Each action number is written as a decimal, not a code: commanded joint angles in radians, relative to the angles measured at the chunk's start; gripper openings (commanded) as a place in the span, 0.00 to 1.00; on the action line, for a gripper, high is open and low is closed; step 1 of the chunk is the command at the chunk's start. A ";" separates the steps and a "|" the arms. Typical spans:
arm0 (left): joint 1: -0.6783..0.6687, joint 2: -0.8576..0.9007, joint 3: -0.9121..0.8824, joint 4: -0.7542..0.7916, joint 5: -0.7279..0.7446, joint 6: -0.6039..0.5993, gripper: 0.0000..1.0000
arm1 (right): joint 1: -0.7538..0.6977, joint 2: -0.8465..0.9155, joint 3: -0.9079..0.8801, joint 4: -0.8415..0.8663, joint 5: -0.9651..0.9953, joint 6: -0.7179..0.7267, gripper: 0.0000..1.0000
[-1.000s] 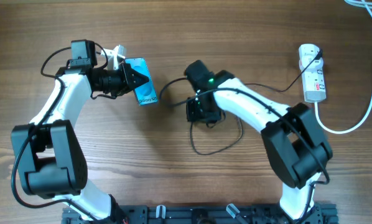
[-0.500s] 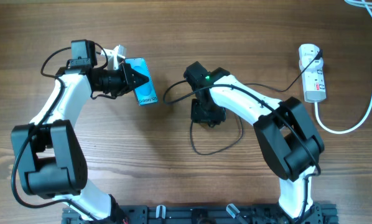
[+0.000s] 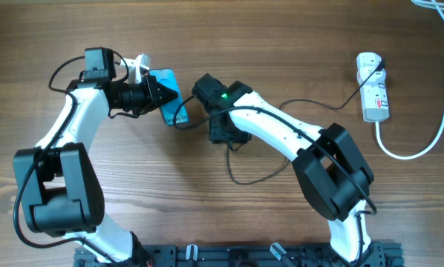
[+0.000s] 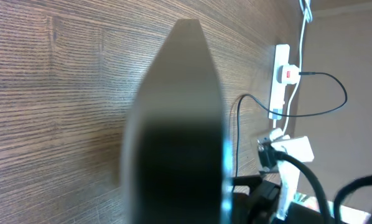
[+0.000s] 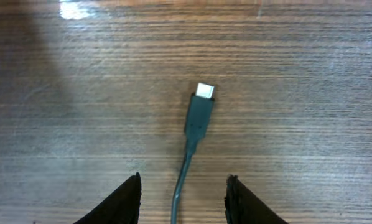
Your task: Plug charger to phone and switch on socket
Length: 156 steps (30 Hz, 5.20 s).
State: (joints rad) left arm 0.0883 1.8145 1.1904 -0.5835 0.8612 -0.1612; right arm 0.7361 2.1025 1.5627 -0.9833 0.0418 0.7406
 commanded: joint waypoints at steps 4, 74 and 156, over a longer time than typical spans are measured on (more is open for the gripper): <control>0.006 -0.016 -0.001 0.001 0.017 0.019 0.04 | -0.001 0.094 0.013 -0.006 0.026 0.021 0.41; 0.058 -0.016 -0.001 -0.021 0.158 -0.060 0.04 | -0.081 -0.029 -0.114 0.560 -1.101 -0.500 0.04; 0.058 -0.016 -0.001 -0.031 -0.162 -0.179 0.04 | -0.124 -0.096 -0.212 0.182 -0.632 -0.550 0.04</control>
State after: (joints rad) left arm 0.1486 1.8145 1.1900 -0.6178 0.6548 -0.3721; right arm 0.6498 2.0575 1.3579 -0.8124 -0.3775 0.3538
